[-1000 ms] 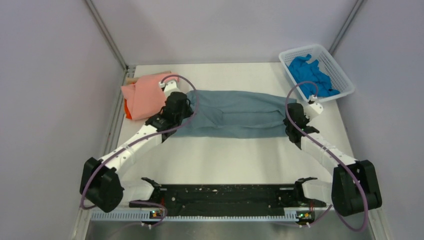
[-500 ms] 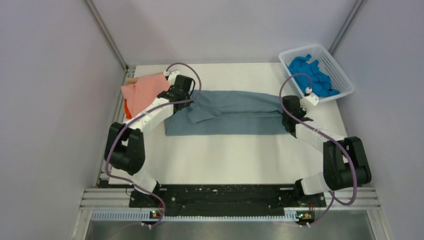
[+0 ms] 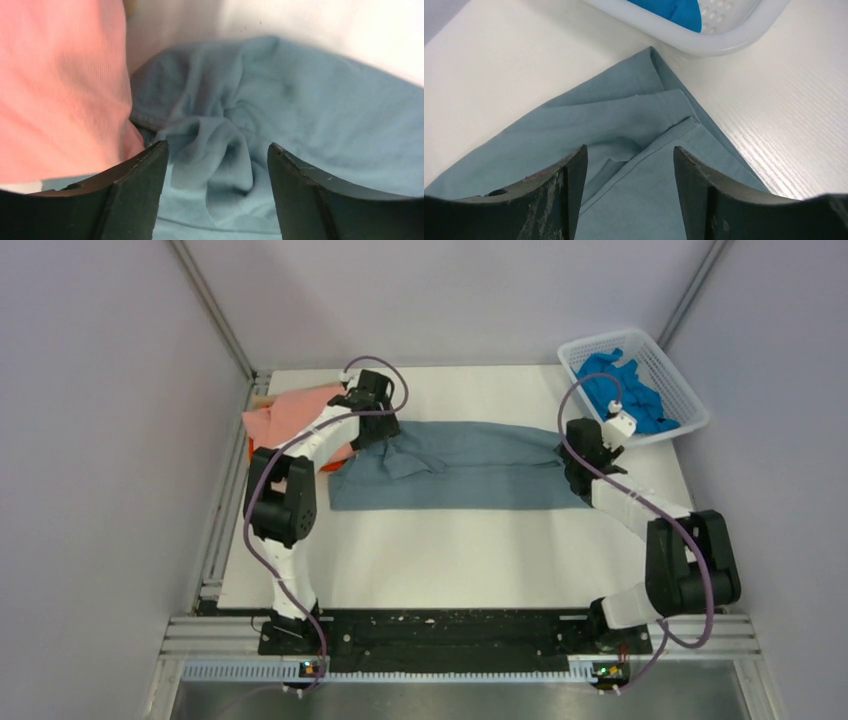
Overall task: Fold and stack the t-shirts
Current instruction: Fold the other side of the tshirt into a rectangle
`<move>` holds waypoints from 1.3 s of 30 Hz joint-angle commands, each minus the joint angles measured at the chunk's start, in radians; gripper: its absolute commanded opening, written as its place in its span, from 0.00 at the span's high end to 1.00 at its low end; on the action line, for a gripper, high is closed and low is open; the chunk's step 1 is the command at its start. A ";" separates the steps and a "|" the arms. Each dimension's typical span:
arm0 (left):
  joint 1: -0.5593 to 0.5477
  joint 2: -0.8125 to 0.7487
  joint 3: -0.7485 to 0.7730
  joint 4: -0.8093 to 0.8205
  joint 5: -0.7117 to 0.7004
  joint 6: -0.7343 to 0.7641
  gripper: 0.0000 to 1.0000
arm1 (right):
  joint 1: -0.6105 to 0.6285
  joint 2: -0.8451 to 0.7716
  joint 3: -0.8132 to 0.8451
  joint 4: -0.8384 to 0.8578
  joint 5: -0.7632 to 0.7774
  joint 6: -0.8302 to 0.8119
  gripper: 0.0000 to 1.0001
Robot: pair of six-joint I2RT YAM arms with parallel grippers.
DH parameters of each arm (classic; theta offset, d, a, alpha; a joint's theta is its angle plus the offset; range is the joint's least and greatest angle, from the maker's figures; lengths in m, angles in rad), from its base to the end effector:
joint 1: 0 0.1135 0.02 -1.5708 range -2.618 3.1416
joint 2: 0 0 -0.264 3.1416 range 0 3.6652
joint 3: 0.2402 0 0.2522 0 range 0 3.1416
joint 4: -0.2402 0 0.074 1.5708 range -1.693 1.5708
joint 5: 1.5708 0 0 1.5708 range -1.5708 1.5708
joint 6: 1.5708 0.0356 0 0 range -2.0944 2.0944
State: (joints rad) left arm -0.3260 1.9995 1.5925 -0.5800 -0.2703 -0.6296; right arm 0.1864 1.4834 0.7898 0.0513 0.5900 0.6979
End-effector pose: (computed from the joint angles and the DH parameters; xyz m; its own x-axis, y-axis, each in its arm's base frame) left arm 0.4181 -0.1313 0.2214 -0.7385 -0.3493 -0.5767 -0.3287 0.9333 -0.1445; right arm 0.3050 0.0374 0.2040 -0.2687 0.4927 -0.8277 0.5957 0.7602 0.2592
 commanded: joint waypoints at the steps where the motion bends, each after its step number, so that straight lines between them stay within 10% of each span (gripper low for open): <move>1: 0.002 -0.168 -0.110 0.043 0.120 -0.011 0.20 | -0.010 -0.153 -0.037 -0.013 -0.070 -0.038 0.35; 11: -0.031 -0.326 -0.437 0.303 0.401 -0.049 0.08 | -0.010 -0.409 -0.189 -0.043 -0.176 -0.039 0.30; 33: -0.073 0.015 -0.068 0.340 0.670 -0.022 0.12 | -0.011 -0.252 -0.145 -0.010 -0.249 -0.101 0.30; 39: -0.080 -0.146 -0.215 0.337 0.570 0.015 0.11 | -0.010 -0.200 -0.120 -0.024 -0.270 -0.116 0.30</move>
State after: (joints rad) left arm -0.4030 1.9995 1.4803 -0.2447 0.3695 -0.6533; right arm 0.1864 1.2682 0.6067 0.0082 0.3431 0.6048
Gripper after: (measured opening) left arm 0.885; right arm 0.701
